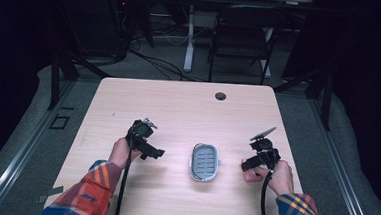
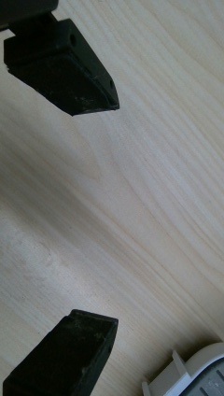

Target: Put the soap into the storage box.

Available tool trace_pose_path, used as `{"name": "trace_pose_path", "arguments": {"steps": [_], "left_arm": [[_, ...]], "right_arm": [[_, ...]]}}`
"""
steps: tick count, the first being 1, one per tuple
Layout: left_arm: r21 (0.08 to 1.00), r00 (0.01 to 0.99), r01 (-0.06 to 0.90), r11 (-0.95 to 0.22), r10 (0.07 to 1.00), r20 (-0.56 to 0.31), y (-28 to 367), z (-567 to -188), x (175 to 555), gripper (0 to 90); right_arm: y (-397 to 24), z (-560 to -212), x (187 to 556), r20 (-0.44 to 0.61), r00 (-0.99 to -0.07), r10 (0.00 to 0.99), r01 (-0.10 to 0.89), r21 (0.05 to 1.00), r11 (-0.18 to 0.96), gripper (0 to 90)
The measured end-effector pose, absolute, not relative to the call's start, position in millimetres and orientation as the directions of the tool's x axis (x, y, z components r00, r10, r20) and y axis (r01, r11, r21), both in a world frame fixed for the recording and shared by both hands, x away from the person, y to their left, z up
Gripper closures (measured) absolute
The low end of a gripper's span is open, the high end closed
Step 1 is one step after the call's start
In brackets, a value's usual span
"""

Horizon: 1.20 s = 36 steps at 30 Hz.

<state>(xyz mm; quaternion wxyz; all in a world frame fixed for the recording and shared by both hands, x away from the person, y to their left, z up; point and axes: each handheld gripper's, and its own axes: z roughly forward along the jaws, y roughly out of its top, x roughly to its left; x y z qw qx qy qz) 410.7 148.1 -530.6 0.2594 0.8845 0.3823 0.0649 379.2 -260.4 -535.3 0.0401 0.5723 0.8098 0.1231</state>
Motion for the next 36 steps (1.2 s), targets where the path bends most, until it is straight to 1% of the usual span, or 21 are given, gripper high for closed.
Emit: {"name": "trace_pose_path", "arguments": {"steps": [4, 6, 10, 12, 13, 15, 16, 17, 20, 21, 22, 24, 25, 27, 28, 30, 32, 34, 36], "left_arm": [[0.504, 0.701, 0.643, -0.577, 0.708, -0.085, 148.2, -530.4, 410.9, 0.0], [0.505, 0.702, 0.643, -0.576, 0.707, -0.085, 148.2, -530.4, 410.9, 0.0], [0.507, 0.701, 0.641, -0.576, 0.708, -0.083, 148.0, -530.7, 410.7, 0.0], [0.504, 0.703, 0.642, -0.578, 0.706, -0.085, 148.2, -530.4, 410.9, 0.0], [0.503, 0.704, 0.641, -0.58, 0.705, -0.084, 148.0, -530.5, 410.9, 0.0], [0.503, 0.704, 0.641, -0.58, 0.705, -0.084, 147.8, -530.6, 410.9, 0.0], [0.502, 0.704, 0.641, -0.58, 0.705, -0.084, 147.7, -530.6, 410.8, 0.0], [0.502, 0.704, 0.641, -0.58, 0.705, -0.084, 147.7, -530.6, 410.8, 0.0], [0.502, 0.704, 0.641, -0.58, 0.705, -0.085, 147.8, -530.7, 410.9, 0.0], [0.503, 0.704, 0.641, -0.58, 0.705, -0.085, 147.8, -530.7, 410.9, 0.0], [0.503, 0.705, 0.641, -0.581, 0.704, -0.085, 147.7, -530.7, 410.9, 0.0], [0.502, 0.705, 0.641, -0.581, 0.704, -0.085, 147.6, -530.8, 410.9, 0.0], [0.502, 0.704, 0.641, -0.581, 0.705, -0.085, 147.6, -530.8, 410.8, 0.0], [0.502, 0.704, 0.641, -0.58, 0.705, -0.085, 147.6, -530.8, 410.9, 0.0], [0.502, 0.705, 0.641, -0.58, 0.704, -0.086, 147.7, -530.8, 411.0, 0.0], [0.502, 0.705, 0.641, -0.58, 0.704, -0.086, 147.7, -530.8, 411.0, 0.0], [0.502, 0.705, 0.641, -0.58, 0.704, -0.086, 147.7, -530.9, 411.0, 0.0], [0.502, 0.705, 0.641, -0.58, 0.704, -0.087, 147.7, -530.9, 411.0, 0.0], [0.502, 0.705, 0.641, -0.58, 0.704, -0.087, 147.7, -530.9, 411.0, 0.0]], "right_arm": [[-262.7, -536.5, 379.3, 0.088, -0.345, 0.935, 0.92, 0.228, 0.318, 23.4], [-262.8, -536.3, 379.3, 0.089, -0.342, 0.935, 0.922, 0.223, 0.316, 23.8], [-262.5, -538.2, 379.7, 0.087, -0.354, 0.931, 0.922, 0.199, 0.332, 27.5], [-261.8, -538.9, 379.5, 0.088, -0.351, 0.932, 0.923, 0.2, 0.329, 27.6], [-261.5, -538.7, 379.8, 0.084, -0.362, 0.928, 0.921, 0.184, 0.343, 29.0], [-260.6, -541.3, 379.0, 0.093, -0.349, 0.932, 0.923, 0.203, 0.326, 29.2], [-261.3, -540.4, 379.9, 0.084, -0.365, 0.927, 0.921, 0.181, 0.346, 29.3], [-260.2, -542.0, 379.2, 0.086, -0.351, 0.932, 0.924, 0.192, 0.33, 29.6], [-260.9, -540.8, 380.4, 0.082, -0.374, 0.924, 0.919, 0.166, 0.357, 31.0], [-259.7, -542.6, 379.4, 0.089, -0.357, 0.93, 0.923, 0.187, 0.337, 31.5], [-260.2, -541.8, 380.1, 0.088, -0.371, 0.924, 0.919, 0.173, 0.353, 32.3], [-259.2, -543.0, 379.5, 0.087, -0.363, 0.928, 0.922, 0.18, 0.344, 32.6], [-258.9, -543.5, 380.0, 0.092, -0.373, 0.923, 0.919, 0.171, 0.354, 35.8], [-257.9, -542.8, 380.3, 0.079, -0.383, 0.92, 0.916, 0.159, 0.368, 36.1], [-257.0, -543.9, 379.4, 0.075, -0.374, 0.924, 0.918, 0.175, 0.357, 36.2], [-257.2, -543.9, 379.5, 0.076, -0.376, 0.923, 0.917, 0.175, 0.359, 36.3], [-257.8, -542.5, 380.5, 0.071, -0.395, 0.916, 0.911, 0.156, 0.381, 36.4], [-256.9, -543.8, 379.7, 0.081, -0.385, 0.919, 0.914, 0.172, 0.368, 36.5], [-257.3, -542.4, 380.4, 0.075, -0.397, 0.915, 0.911, 0.155, 0.383, 36.5]]}}
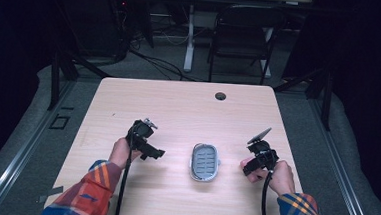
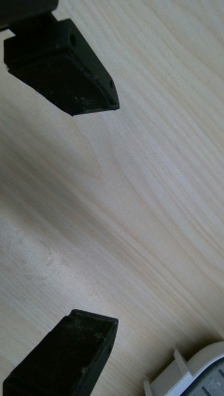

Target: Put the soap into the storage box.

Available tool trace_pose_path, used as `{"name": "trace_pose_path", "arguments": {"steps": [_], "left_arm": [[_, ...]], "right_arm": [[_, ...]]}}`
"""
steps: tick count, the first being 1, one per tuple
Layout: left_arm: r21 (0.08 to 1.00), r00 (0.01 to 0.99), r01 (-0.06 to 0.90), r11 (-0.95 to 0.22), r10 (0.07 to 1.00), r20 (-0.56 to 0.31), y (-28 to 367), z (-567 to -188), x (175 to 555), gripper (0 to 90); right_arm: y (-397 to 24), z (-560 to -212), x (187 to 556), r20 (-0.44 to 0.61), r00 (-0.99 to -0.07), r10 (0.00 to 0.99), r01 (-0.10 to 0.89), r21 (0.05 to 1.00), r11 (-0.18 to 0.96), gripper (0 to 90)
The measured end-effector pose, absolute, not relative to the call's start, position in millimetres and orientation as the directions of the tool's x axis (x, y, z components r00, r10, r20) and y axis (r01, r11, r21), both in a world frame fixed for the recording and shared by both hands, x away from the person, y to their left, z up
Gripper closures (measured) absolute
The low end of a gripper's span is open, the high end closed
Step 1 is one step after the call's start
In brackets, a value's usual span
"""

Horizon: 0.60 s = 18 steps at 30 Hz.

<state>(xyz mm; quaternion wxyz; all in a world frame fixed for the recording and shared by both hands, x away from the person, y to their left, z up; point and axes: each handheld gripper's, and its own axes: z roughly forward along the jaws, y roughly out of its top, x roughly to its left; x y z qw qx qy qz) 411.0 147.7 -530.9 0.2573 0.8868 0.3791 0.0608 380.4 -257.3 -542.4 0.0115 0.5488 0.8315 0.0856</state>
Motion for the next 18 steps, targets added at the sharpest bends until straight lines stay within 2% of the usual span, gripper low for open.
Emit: {"name": "trace_pose_path", "arguments": {"steps": [9, 10, 13, 18], "left_arm": [[0.503, 0.706, 0.64, -0.581, 0.703, -0.087, 147.6, -530.9, 411.0, 0.0], [0.503, 0.707, 0.64, -0.581, 0.702, -0.087, 147.6, -530.8, 411.0, 0.0], [0.503, 0.706, 0.64, -0.581, 0.702, -0.087, 147.6, -530.7, 410.9, 0.0], [0.502, 0.706, 0.64, -0.582, 0.703, -0.086, 147.9, -530.7, 411.1, 0.0]], "right_arm": [[-258.6, -538.1, 380.6, 0.084, -0.416, 0.905, 0.904, 0.147, 0.402, 36.6], [-258.0, -539.2, 379.2, 0.093, -0.398, 0.913, 0.909, 0.172, 0.379, 36.6], [-259.5, -535.0, 380.3, 0.089, -0.417, 0.905, 0.904, 0.148, 0.402, 36.6], [-259.8, -532.9, 378.7, 0.1, -0.406, 0.908, 0.906, 0.175, 0.386, 36.6]]}}
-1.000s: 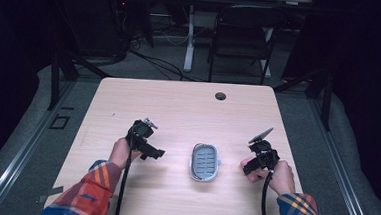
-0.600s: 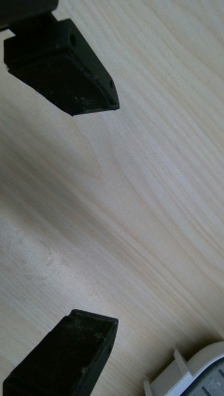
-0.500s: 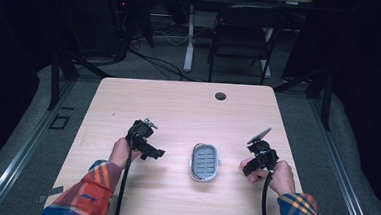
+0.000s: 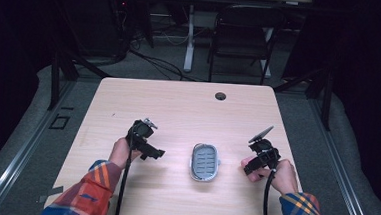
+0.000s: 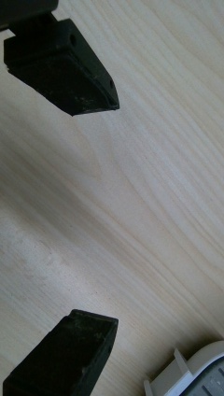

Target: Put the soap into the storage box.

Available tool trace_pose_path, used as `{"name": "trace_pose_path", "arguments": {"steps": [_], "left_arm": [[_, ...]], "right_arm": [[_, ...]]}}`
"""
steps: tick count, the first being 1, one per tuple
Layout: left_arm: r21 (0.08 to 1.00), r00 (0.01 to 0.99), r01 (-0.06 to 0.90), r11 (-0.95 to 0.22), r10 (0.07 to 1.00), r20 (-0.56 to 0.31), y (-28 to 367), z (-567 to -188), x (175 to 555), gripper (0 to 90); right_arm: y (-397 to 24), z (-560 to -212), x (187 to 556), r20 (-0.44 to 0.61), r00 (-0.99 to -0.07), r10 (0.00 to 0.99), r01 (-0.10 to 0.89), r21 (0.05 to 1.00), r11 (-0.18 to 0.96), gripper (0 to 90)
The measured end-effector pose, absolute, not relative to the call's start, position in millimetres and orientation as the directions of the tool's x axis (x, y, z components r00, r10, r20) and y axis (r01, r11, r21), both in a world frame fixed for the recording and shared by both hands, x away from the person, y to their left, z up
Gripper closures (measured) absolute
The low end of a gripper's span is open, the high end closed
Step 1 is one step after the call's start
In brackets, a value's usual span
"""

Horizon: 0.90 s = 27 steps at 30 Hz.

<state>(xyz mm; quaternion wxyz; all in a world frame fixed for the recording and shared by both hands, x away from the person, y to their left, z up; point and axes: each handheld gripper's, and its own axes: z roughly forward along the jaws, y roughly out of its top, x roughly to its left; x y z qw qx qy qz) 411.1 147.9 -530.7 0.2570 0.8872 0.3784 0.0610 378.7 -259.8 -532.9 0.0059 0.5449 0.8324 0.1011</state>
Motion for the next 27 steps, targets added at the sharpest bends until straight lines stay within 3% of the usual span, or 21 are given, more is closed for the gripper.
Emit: {"name": "trace_pose_path", "arguments": {"steps": [27], "left_arm": [[0.493, 0.705, 0.642, -0.587, 0.704, -0.081, 146, -531, 410, 0.0]], "right_arm": [[-261, -507, 374, 0.124, -0.447, 0.886, 0.887, 0.188, 0.422, 36.7]]}}
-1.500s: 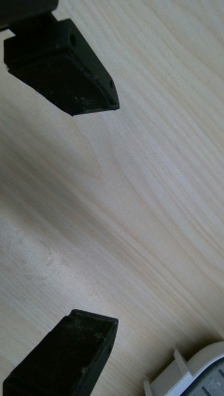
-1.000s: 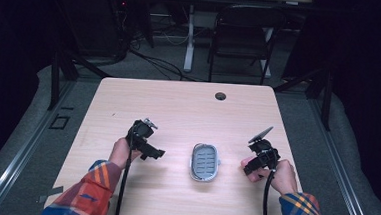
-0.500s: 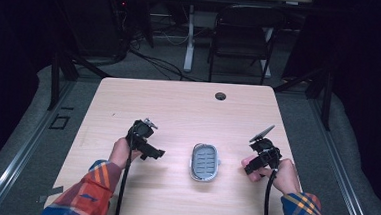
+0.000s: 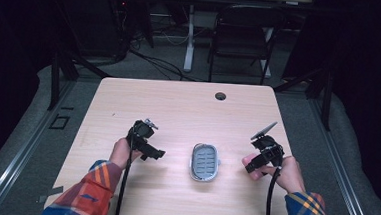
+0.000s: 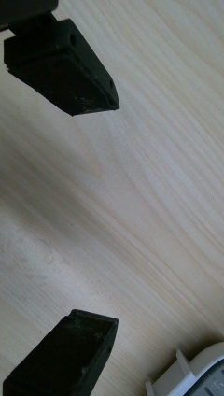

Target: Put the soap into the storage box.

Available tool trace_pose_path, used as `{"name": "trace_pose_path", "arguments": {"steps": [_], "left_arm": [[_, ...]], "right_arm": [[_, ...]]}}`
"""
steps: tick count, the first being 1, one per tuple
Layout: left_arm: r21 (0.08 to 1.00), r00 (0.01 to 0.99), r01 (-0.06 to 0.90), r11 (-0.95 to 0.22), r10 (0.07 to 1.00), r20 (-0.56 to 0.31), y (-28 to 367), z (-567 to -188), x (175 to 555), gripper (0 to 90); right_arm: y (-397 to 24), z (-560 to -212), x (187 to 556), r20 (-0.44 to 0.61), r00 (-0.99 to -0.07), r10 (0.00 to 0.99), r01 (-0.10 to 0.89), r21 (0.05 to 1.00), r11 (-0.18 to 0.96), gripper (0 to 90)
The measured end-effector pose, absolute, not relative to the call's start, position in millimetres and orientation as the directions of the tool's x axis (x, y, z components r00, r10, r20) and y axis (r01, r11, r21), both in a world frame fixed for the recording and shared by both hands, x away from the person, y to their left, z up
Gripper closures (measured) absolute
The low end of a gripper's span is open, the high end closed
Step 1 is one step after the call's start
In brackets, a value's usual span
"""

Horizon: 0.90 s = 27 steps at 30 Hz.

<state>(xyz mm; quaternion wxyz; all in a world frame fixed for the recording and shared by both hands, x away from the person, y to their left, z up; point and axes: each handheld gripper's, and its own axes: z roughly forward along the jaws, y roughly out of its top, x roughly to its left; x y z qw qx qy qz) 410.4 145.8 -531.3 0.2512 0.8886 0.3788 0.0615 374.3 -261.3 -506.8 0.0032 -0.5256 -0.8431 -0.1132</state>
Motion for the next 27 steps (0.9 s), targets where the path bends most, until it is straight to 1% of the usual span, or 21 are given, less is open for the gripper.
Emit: {"name": "trace_pose_path", "arguments": {"steps": [1, 4, 6, 7, 8, 16, 18, 19, 23, 24, 27], "left_arm": [[0.493, 0.705, 0.642, -0.587, 0.704, -0.081, 146, -531, 410, 0.0], [0.492, 0.708, 0.64, -0.589, 0.702, -0.08, 145, -531, 410, 0.0], [0.492, 0.706, 0.643, -0.587, 0.704, -0.081, 145, -532, 410, 0.0], [0.491, 0.705, 0.643, -0.587, 0.705, -0.08, 145, -532, 410, 0.0], [0.491, 0.705, 0.644, -0.587, 0.705, -0.081, 145, -532, 410, 0.0], [0.489, 0.704, 0.645, -0.588, 0.705, -0.081, 146, -532, 411, 0.1], [0.488, 0.704, 0.645, -0.587, 0.706, -0.081, 146, -532, 411, 0.1], [0.488, 0.704, 0.645, -0.587, 0.705, -0.082, 146, -532, 411, 0.0], [0.488, 0.703, 0.646, -0.587, 0.706, -0.081, 146, -532, 411, 0.1], [0.488, 0.703, 0.646, -0.587, 0.707, -0.081, 146, -532, 411, 0.1], [0.489, 0.702, 0.649, -0.583, 0.707, -0.087, 146, -533, 411, 0.1]], "right_arm": [[-262, -506, 375, 0.124, -0.461, 0.879, 0.881, 0.184, 0.436, 36.7], [-260, -504, 374, 0.122, -0.463, 0.878, 0.879, 0.189, 0.437, 36.7], [-260, -501, 374, 0.117, -0.475, 0.872, 0.874, 0.173, 0.453, 36.7], [-259, -501, 373, 0.118, -0.467, 0.876, 0.878, 0.183, 0.443, 36.7], [-259, -498, 374, 0.124, -0.482, 0.868, 0.872, 0.171, 0.46, 36.7], [-253, -487, 371, 0.123, -0.492, 0.862, 0.864, 0.195, 0.465, 36.8], [-253, -483, 374, 0.117, -0.516, 0.849, 0.852, 0.17, 0.494, 36.8], [-251, -483, 374, 0.121, -0.512, 0.851, 0.854, 0.183, 0.488, 36.8], [-249, -481, 376, 0.12, -0.513, 0.85, 0.853, 0.185, 0.489, 36.8], [-248, -482, 375, 0.137, -0.492, 0.859, 0.861, 0.217, 0.459, 36.8], [-247, -480, 377, 0.14, -0.503, 0.853, 0.858, 0.203, 0.472, 36.9]]}}
